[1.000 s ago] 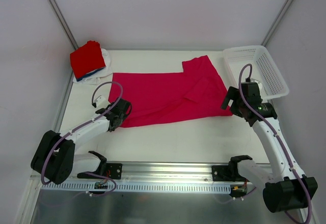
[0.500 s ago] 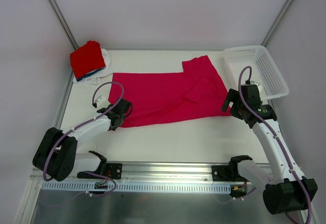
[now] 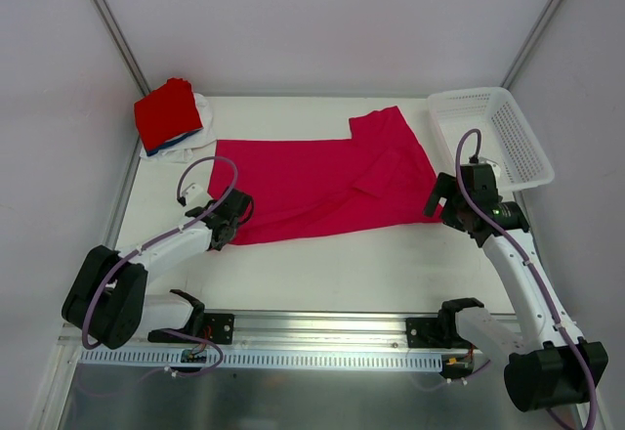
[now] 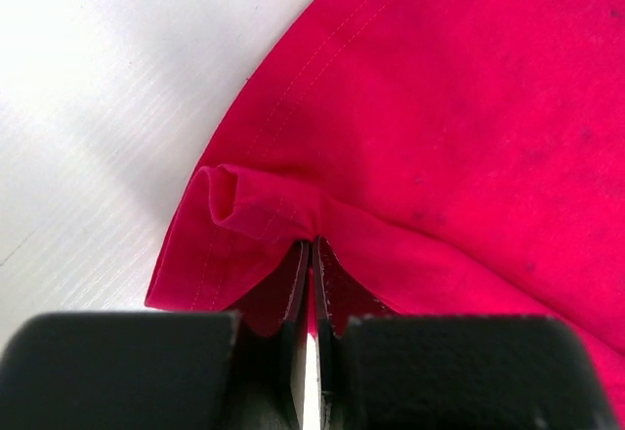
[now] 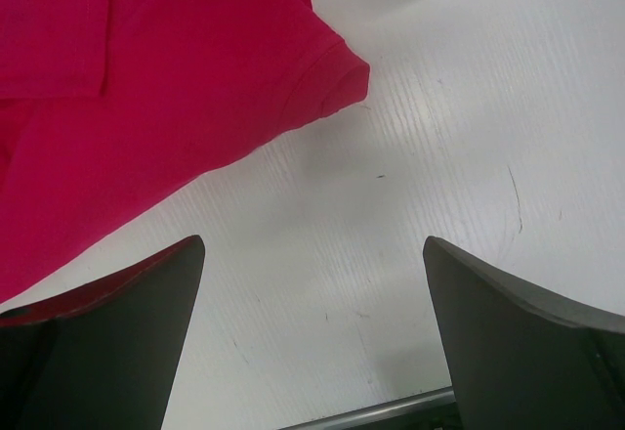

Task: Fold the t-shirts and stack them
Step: Fold the flattened tshirt in 1/3 of the way

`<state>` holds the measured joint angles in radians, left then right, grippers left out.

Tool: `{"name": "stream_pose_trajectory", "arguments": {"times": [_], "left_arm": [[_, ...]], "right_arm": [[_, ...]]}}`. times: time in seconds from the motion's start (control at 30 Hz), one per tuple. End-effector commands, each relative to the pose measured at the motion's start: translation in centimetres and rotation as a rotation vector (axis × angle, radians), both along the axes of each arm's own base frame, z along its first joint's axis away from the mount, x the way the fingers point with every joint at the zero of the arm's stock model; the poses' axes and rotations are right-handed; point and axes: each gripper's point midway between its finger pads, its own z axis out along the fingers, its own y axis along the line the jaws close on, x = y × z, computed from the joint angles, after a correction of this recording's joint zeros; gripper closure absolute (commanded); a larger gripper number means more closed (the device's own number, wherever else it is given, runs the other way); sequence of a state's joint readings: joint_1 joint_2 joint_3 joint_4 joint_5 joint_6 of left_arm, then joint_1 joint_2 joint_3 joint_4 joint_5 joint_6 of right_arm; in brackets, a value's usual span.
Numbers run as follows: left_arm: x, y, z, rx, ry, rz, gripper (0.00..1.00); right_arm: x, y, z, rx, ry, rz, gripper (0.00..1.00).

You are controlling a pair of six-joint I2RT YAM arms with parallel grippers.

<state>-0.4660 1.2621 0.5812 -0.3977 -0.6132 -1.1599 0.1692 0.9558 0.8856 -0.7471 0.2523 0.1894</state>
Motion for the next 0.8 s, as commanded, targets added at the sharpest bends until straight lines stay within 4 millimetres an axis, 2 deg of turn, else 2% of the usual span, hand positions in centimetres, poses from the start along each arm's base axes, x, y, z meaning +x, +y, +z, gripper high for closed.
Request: {"name": "stream_pose_trajectory", "arguments": {"times": [0.0, 0.4, 0.77], "left_arm": [[1.3, 0.1, 1.9, 0.030, -0.064, -0.005, 1.00], [3.8, 0.3, 4.4, 0.089, -0.109, -0.011, 1.00], [5.7, 1.0, 4.9, 0.107, -0.101, 0.027, 1.00]], "right_arm": [[-0.1, 0.0, 0.0, -0.013, -0.005, 0.008, 0.00], [0.4, 0.1, -0.8, -0.015, 0.017, 0.009, 0.01], [0.7, 0.0, -1.4, -0.029, 0.038, 0.012, 0.00]]}}
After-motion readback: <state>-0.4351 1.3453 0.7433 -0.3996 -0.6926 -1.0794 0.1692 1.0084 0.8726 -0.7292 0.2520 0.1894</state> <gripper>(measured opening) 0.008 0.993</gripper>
